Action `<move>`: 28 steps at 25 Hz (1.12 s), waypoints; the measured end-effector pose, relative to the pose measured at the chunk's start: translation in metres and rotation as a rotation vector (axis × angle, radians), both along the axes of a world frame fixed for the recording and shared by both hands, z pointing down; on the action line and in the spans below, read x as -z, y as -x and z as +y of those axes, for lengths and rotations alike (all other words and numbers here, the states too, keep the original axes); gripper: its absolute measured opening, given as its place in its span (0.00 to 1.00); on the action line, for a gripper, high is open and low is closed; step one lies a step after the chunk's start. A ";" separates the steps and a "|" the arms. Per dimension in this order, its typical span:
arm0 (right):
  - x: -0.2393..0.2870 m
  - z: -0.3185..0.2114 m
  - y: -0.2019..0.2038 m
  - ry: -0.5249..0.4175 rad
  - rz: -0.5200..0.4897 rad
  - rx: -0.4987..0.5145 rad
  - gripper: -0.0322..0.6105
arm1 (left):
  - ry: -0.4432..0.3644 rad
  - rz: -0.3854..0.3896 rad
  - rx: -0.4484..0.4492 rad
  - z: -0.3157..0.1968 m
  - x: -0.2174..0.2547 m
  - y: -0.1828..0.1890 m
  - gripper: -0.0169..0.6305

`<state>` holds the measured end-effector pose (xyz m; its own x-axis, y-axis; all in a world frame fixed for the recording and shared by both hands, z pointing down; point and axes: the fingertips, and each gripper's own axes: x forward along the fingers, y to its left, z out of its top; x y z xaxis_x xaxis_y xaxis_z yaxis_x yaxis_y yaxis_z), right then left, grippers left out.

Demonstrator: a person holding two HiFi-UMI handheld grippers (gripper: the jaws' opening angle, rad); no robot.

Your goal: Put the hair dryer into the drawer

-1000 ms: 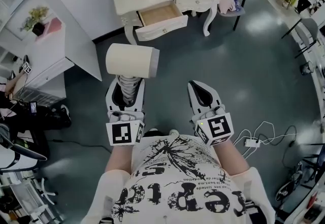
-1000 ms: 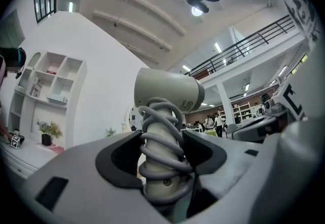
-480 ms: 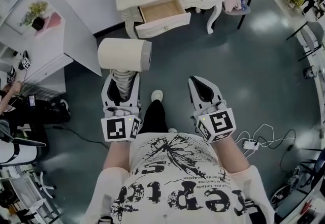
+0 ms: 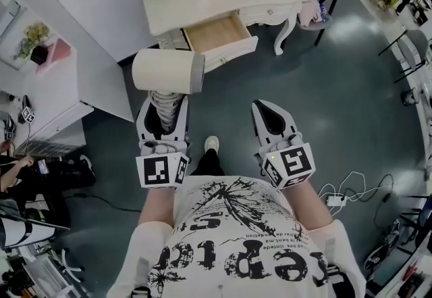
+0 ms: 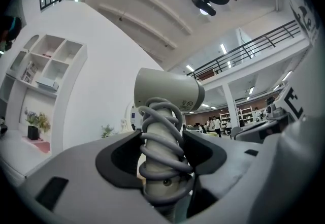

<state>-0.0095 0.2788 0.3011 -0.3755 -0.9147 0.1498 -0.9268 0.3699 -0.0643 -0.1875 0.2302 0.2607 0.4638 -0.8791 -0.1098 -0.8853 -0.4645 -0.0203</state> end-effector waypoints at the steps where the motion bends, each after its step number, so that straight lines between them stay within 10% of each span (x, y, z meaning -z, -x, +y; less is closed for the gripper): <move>1: 0.000 -0.016 0.003 0.001 0.005 -0.008 0.08 | -0.001 -0.001 -0.009 -0.017 0.000 0.002 0.43; 16: -0.006 -0.194 0.018 0.044 0.033 -0.101 0.08 | 0.024 -0.009 -0.094 -0.199 -0.009 0.012 0.43; 28: -0.025 -0.296 -0.002 0.054 0.027 0.051 0.08 | 0.047 -0.035 0.008 -0.274 -0.029 -0.015 0.43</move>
<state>-0.0080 -0.0168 0.3262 -0.4163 -0.8850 0.2087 -0.9086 0.4132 -0.0604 -0.1720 -0.0438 0.2902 0.4598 -0.8865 -0.0517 -0.8880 -0.4589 -0.0297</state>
